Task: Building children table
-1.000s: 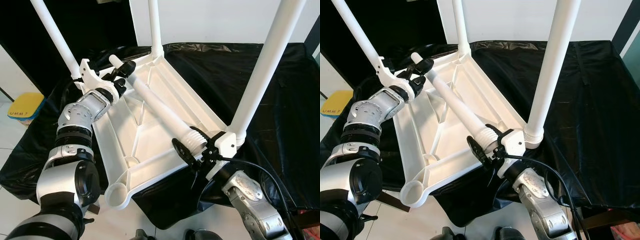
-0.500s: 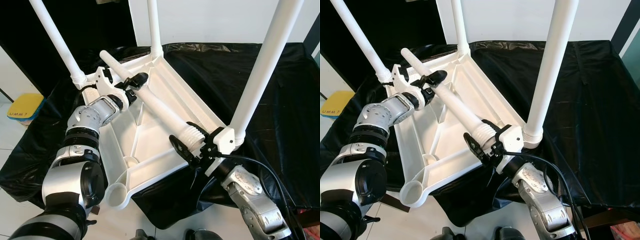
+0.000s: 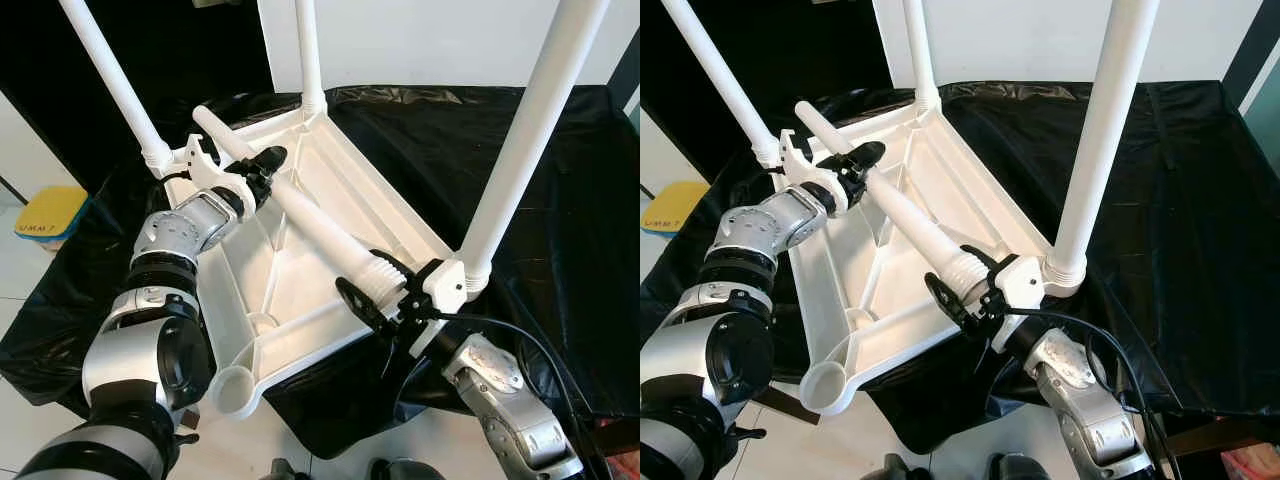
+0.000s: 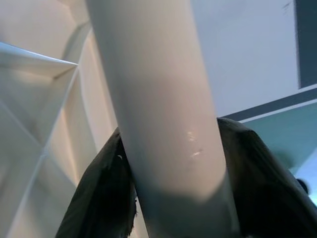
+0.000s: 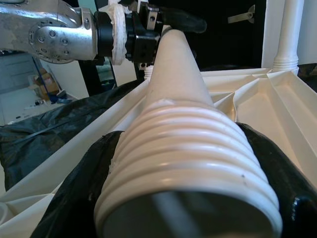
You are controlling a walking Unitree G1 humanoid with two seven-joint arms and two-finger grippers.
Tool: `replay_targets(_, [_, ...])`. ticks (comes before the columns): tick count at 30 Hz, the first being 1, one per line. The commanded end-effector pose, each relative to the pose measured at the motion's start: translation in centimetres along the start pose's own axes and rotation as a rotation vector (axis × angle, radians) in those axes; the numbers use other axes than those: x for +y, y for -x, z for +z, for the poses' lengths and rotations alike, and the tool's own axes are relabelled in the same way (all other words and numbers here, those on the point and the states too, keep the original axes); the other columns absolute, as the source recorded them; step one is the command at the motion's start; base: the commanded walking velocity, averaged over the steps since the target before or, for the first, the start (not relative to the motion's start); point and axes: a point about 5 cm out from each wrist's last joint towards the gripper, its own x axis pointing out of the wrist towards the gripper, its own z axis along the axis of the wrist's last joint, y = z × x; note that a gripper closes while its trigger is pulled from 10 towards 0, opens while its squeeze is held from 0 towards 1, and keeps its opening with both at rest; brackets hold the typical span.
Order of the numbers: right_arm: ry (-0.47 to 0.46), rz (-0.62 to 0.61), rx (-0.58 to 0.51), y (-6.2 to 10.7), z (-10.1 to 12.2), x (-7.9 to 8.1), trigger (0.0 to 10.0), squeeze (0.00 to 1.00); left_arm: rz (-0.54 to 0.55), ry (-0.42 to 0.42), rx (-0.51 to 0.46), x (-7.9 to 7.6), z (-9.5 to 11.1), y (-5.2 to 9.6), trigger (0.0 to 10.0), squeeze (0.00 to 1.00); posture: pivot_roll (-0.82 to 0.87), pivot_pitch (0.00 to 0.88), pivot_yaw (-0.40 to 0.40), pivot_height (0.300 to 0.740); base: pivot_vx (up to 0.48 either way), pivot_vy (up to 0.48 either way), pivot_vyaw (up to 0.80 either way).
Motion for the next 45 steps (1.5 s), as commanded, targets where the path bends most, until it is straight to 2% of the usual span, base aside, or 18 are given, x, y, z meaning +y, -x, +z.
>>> replay_targets(1, [-0.016, 0.042, -0.002, 0.0, 0.0, 0.6, 10.0, 0.0, -0.141, 0.01, -0.01, -1.3, 0.5, 0.0, 0.0, 0.0, -0.24, 0.094, 0.086, 0.74, 0.0, 0.0, 0.0])
replay_targets(5, [-0.015, 0.039, 0.001, 0.1, -0.1, 0.5, 10.0, 0.0, -0.153, 0.027, -0.015, -1.4, 0.5, 0.0, 0.0, 0.0, -0.24, 0.094, 0.086, 0.74, 0.0, 0.0, 0.0])
replay_targets(6, [-0.023, 0.029, 0.001, 0.2, 0.0, 0.1, 10.0, 1.0, -0.147, 0.062, -0.035, -1.4, 0.8, -0.1, 1.2, 0.0, -0.24, 0.087, 0.087, 0.74, 0.0, 0.0, 0.0])
replay_targets(7, [-0.023, 0.029, 0.001, 0.2, 0.0, 0.1, 10.0, 1.0, -0.147, 0.062, -0.035, -1.4, 0.8, -0.1, 1.2, 0.0, -0.24, 0.087, 0.087, 0.74, 0.0, 0.0, 0.0])
replay_targets(8, [-0.03, 0.02, -0.002, 0.2, 0.0, -0.1, 10.0, 1.0, -0.145, 0.076, -0.047, -1.5, 1.0, -0.2, 10.0, 0.0, -0.24, 0.084, 0.088, 0.74, 0.0, 0.0, 0.0])
replay_targets(17, [-0.016, -0.015, 0.002, 0.6, 0.0, -1.3, 10.0, 1.0, -0.176, 0.109, -0.122, -2.4, 3.0, -0.2, 10.0, 0.0, -0.25, 0.084, 0.09, 0.74, 0.0, 0.0, 0.0])
replay_targets(19, [0.009, -0.051, -0.001, 0.6, 0.5, -2.3, 10.0, 1.0, -0.218, 0.048, -0.16, -3.9, 4.1, -0.4, 10.0, 0.0, -0.24, 0.086, 0.083, 0.74, 0.0, 0.0, 0.0])
replay_targets(20, [0.009, -0.051, -0.001, 0.6, 0.5, -2.3, 10.0, 1.0, -0.218, 0.048, -0.16, -3.9, 4.1, -0.4, 10.0, 0.0, -0.24, 0.086, 0.083, 0.74, 0.0, 0.0, 0.0])
replay_targets(21, [0.024, -0.064, -0.002, 0.5, 0.7, -2.7, 10.0, 0.0, -0.23, -0.001, -0.18, -4.5, 4.6, -0.4, 10.0, 0.0, -0.24, 0.086, 0.08, 0.74, 0.0, 0.0, 0.0])
replay_targets(22, [0.036, -0.078, -0.009, 0.3, 1.0, -3.1, 10.0, 0.0, -0.241, -0.052, -0.19, -5.1, 4.9, -0.4, 10.0, 0.0, -0.24, 0.086, 0.076, 0.74, 0.0, 0.0, 0.0])
replay_targets(23, [0.036, -0.078, -0.009, 0.3, 1.0, -3.1, 10.0, 0.0, -0.241, -0.052, -0.19, -5.1, 4.9, -0.4, 10.0, 0.0, -0.24, 0.086, 0.076, 0.74, 0.0, 0.0, 0.0])
replay_targets(27, [0.05, -0.13, -0.059, -1.1, 2.2, -3.6, 10.0, 0.0, -0.279, -0.225, -0.209, -6.8, 4.9, -0.3, 10.0, 0.0, -0.23, 0.093, 0.068, 0.74, 0.0, 0.0, 0.0])
replay_targets(33, [0.049, -0.141, -0.098, -3.0, 3.0, -3.2, 10.0, 0.0, -0.305, -0.321, -0.21, -8.1, 4.4, -0.3, 10.0, 0.0, -0.22, 0.1, 0.064, 0.74, 0.0, 0.0, 0.0])
replay_targets(36, [0.055, -0.155, -0.119, -4.6, 3.4, -3.0, 10.0, 0.0, -0.331, -0.445, -0.215, -9.5, 3.5, -0.4, 10.0, 0.0, -0.23, 0.098, 0.065, 0.74, 0.0, 0.0, 0.0])
replay_targets(37, [0.055, -0.155, -0.119, -4.6, 3.4, -3.0, 10.0, 0.0, -0.331, -0.445, -0.215, -9.5, 3.5, -0.4, 10.0, 0.0, -0.23, 0.098, 0.065, 0.74, 0.0, 0.0, 0.0])
replay_targets(38, [0.055, -0.156, -0.124, -5.0, 3.5, -2.9, 10.0, 0.0, -0.338, -0.489, -0.215, -9.9, 3.2, -0.5, 10.0, 0.0, -0.22, 0.096, 0.066, 0.74, 0.0, 0.0, 0.0])
replay_targets(41, [0.045, -0.15, -0.135, -5.8, 3.8, -2.8, 10.0, 0.0, -0.37, -0.536, -0.211, -11.0, 2.2, -0.7, 10.0, 0.0, -0.22, 0.093, 0.071, 0.74, 0.0, 0.0, 0.0])
replay_targets(45, [0.047, -0.143, -0.137, -6.0, 3.9, -2.7, 10.0, 0.0, -0.388, -0.559, -0.204, -11.4, 1.7, -0.8, 10.0, 0.0, -0.22, 0.092, 0.076, 0.74, 0.0, 0.0, 0.0])
